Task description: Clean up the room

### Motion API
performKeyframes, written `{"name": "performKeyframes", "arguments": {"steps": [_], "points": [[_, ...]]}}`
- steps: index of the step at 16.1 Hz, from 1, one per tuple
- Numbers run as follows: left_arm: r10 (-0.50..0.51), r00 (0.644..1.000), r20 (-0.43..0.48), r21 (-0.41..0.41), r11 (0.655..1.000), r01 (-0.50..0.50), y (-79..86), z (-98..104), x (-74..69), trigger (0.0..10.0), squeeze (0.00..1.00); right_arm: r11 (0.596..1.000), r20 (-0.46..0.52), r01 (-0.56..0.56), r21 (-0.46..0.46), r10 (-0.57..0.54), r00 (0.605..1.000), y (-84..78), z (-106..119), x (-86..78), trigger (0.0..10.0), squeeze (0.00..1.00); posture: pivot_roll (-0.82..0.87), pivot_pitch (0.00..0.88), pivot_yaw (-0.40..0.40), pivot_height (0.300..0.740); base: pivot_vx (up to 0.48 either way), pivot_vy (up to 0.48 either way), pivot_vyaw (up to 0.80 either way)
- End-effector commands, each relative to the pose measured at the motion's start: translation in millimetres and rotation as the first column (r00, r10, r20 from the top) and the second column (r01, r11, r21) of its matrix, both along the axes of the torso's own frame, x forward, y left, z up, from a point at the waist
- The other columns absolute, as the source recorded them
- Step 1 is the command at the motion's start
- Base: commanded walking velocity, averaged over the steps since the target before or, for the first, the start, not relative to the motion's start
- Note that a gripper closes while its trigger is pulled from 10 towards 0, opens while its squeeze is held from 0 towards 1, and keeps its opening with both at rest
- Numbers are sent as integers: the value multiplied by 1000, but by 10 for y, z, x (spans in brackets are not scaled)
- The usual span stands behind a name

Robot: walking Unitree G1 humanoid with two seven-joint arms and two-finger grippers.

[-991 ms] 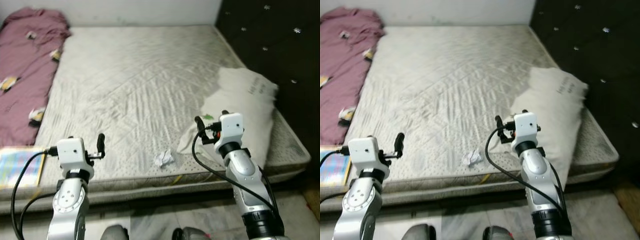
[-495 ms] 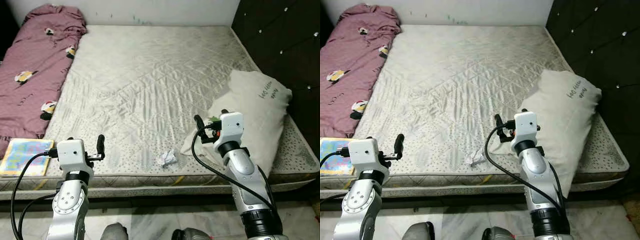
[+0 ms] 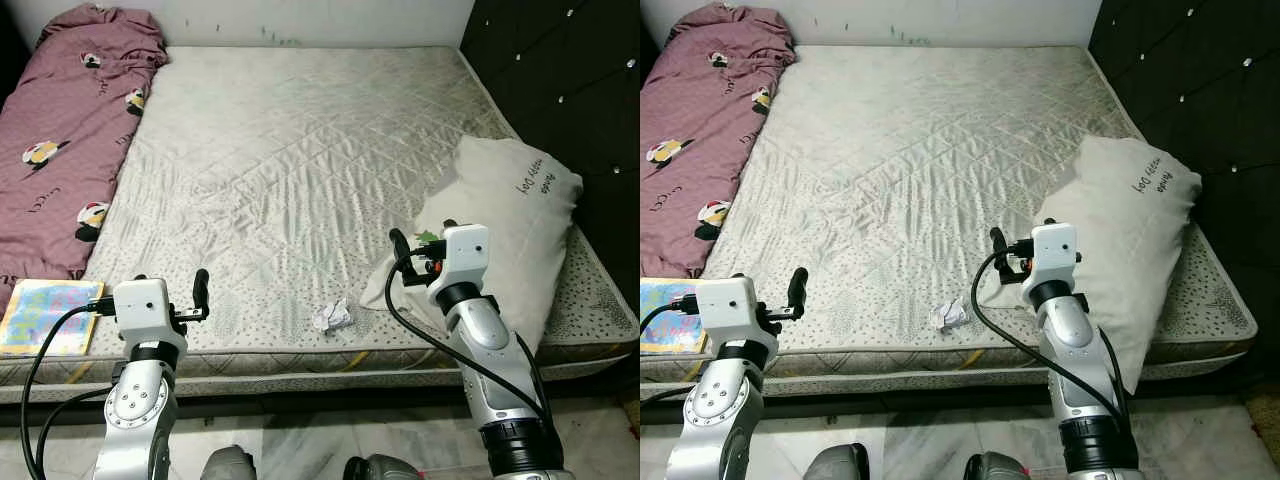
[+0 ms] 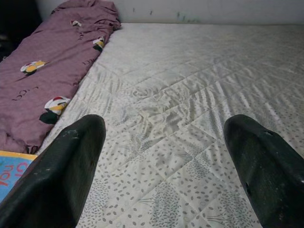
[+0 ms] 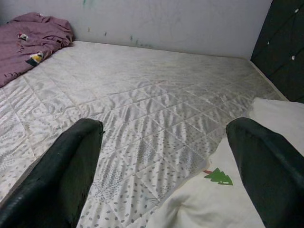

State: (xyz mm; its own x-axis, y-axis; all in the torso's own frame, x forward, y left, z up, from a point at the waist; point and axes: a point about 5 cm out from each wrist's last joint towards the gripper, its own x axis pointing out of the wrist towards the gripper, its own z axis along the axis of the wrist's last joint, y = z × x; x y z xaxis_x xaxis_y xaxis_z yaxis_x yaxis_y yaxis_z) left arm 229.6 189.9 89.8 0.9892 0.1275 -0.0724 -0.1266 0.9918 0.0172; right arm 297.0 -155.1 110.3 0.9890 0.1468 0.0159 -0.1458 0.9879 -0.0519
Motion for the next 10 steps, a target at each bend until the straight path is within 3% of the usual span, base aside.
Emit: {"name": "performKeyframes", "arguments": {"steps": [1, 4, 10], "points": [[4, 1000, 6, -1, 1000, -4, 9, 23, 5, 10000, 0, 1000, -10, 5, 8, -5, 1000, -11, -1, 6, 10000, 0, 63, 100, -38, 740, 0, 0, 0], [3, 1000, 7, 0, 1000, -3, 10, 24, 12, 10000, 0, 1000, -14, 0, 10, 0, 1000, -5, -4, 8, 10000, 0, 62, 103, -38, 736, 0, 0, 0], [-1, 1000, 11, 21, 1000, 1, 18, 32, 33, 10000, 0, 1000, -26, -14, 24, 15, 1000, 23, -23, -1, 10000, 0, 62, 108, -36, 684, 0, 0, 0]]}}
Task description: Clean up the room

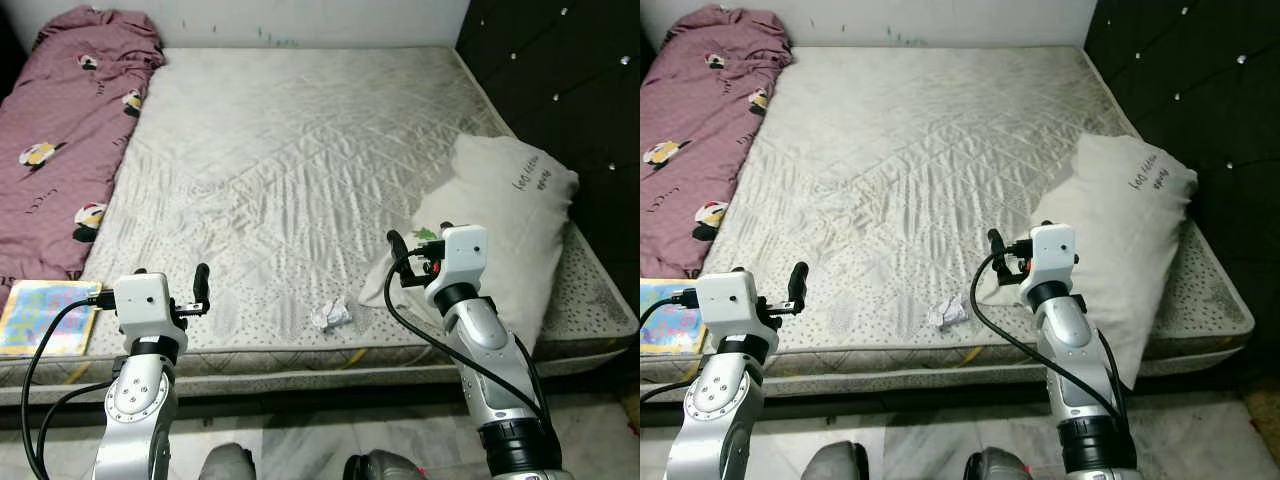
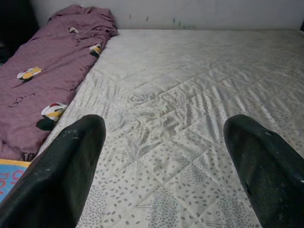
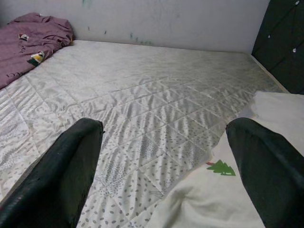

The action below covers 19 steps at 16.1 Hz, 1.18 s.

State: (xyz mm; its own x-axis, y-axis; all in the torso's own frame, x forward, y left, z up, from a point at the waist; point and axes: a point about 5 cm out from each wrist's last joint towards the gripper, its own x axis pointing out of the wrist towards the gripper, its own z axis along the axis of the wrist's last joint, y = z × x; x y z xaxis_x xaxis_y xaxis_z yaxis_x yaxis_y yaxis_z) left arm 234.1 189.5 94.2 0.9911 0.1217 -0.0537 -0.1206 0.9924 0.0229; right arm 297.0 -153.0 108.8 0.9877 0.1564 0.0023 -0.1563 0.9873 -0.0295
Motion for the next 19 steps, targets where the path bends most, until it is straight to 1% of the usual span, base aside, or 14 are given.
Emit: {"name": "performKeyframes", "arguments": {"steps": [1, 5, 6, 7, 12, 13, 14, 15, 16, 19], "points": [[4, 1000, -7, 16, 1000, -4, 22, -10, -10, 10000, 0, 1000, -9, -6, 4, 6, 1000, 6, -7, -1, 10000, 0, 62, 108, -36, 674, 0, 0, 0], [15, 1000, -5, 27, 1000, -15, 32, -10, -7, 10000, 0, 1000, -12, -12, 0, 12, 1000, 17, -13, 0, 10000, 0, 64, 110, -36, 635, 0, 0, 0], [15, 1000, -5, 27, 1000, -15, 30, -9, -6, 10000, 0, 1000, -14, -15, -1, 15, 1000, 20, -16, 0, 10000, 0, 64, 109, -38, 635, 0, 0, 0], [16, 1000, -4, 27, 1000, -16, 29, -8, -6, 10000, 0, 1000, -15, -19, -2, 19, 1000, 26, -19, -3, 10000, 0, 63, 109, -38, 625, 0, 0, 0], [42, 999, -3, 25, 999, -41, 47, -8, -13, 10000, 0, 999, -21, -35, -10, 34, 999, 37, -27, -4, 10000, 0, 66, 108, -45, 625, 0, 0, 0], [58, 998, -3, 17, 998, -58, 72, -11, -17, 10000, 0, 999, -24, -41, -11, 41, 999, 41, -33, -5, 10000, 0, 68, 108, -49, 625, 0, 0, 0], [84, 996, -25, 6, 996, -84, 114, -43, -19, 10000, 0, 998, -31, -50, -22, 50, 998, 52, -50, -10, 10000, 0, 68, 108, -50, 625, 0, 0, 0], [98, 995, -29, 3, 995, -98, 126, -51, -27, 10000, 0, 999, -34, -52, -14, 52, 998, 58, -57, -16, 10000, 0, 67, 107, -50, 610, 0, 0, 0], [101, 995, -27, 9, 995, -101, 127, -48, -33, 10000, 0, 999, -34, -51, -16, 51, 998, 58, -59, -22, 10000, 0, 66, 110, -48, 600, 0, 0, 0], [81, 996, -24, 0, 997, -81, 122, -46, -47, 10000, 0, 998, -43, -56, -17, 55, 998, 62, -76, -25, 10000, 0, 70, 115, -45, 600, 0, 0, 0]]}}
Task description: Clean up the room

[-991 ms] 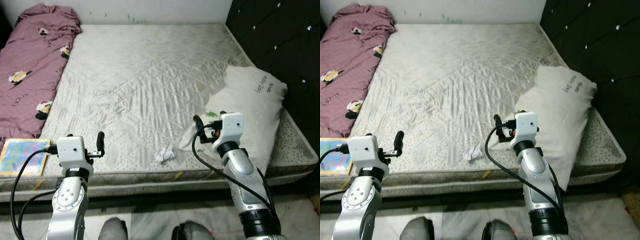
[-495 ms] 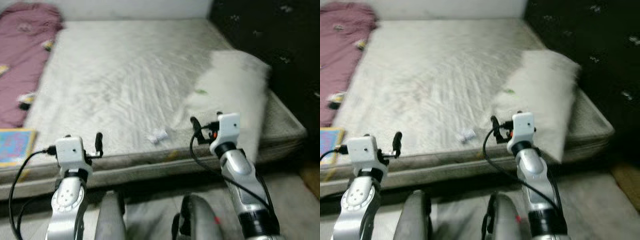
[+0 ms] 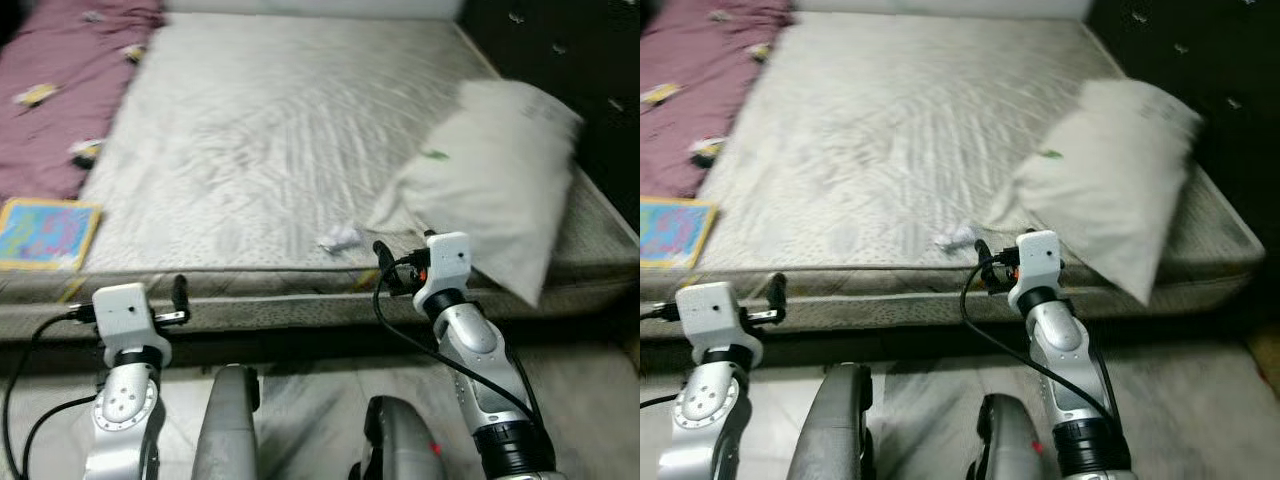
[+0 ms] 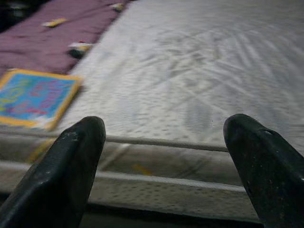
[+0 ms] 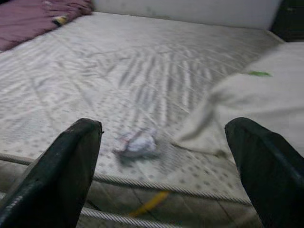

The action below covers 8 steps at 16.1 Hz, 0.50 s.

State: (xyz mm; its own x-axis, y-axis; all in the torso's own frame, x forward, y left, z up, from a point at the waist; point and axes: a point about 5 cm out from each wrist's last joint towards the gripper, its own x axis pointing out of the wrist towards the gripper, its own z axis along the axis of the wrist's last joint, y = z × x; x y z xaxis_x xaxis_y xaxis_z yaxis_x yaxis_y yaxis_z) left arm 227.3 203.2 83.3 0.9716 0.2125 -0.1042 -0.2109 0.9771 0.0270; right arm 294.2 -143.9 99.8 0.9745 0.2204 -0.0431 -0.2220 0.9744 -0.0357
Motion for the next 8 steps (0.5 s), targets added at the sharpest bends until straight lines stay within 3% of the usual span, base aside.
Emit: {"name": "performKeyframes", "arguments": {"steps": [1, 4, 8], "points": [[-18, 999, 30, 1, 1000, 18, -15, 67, 23, 10000, 0, 1000, 1, 7, -3, -7, 1000, -24, 13, 4, 10000, 0, 70, 115, -45, 600, 0, 0, 0], [-43, 998, 44, 3, 999, 43, -41, 83, 18, 10000, 0, 999, 23, -35, -21, 36, 999, 26, 36, -1, 10000, 0, 70, 117, -46, 600, 0, 0, 340], [-54, 997, 47, -6, 999, 54, -48, 92, 31, 10000, 0, 999, 23, -35, -36, 36, 999, 32, 44, 21, 10000, 0, 65, 129, -42, 600, 60, 0, 736]]}}
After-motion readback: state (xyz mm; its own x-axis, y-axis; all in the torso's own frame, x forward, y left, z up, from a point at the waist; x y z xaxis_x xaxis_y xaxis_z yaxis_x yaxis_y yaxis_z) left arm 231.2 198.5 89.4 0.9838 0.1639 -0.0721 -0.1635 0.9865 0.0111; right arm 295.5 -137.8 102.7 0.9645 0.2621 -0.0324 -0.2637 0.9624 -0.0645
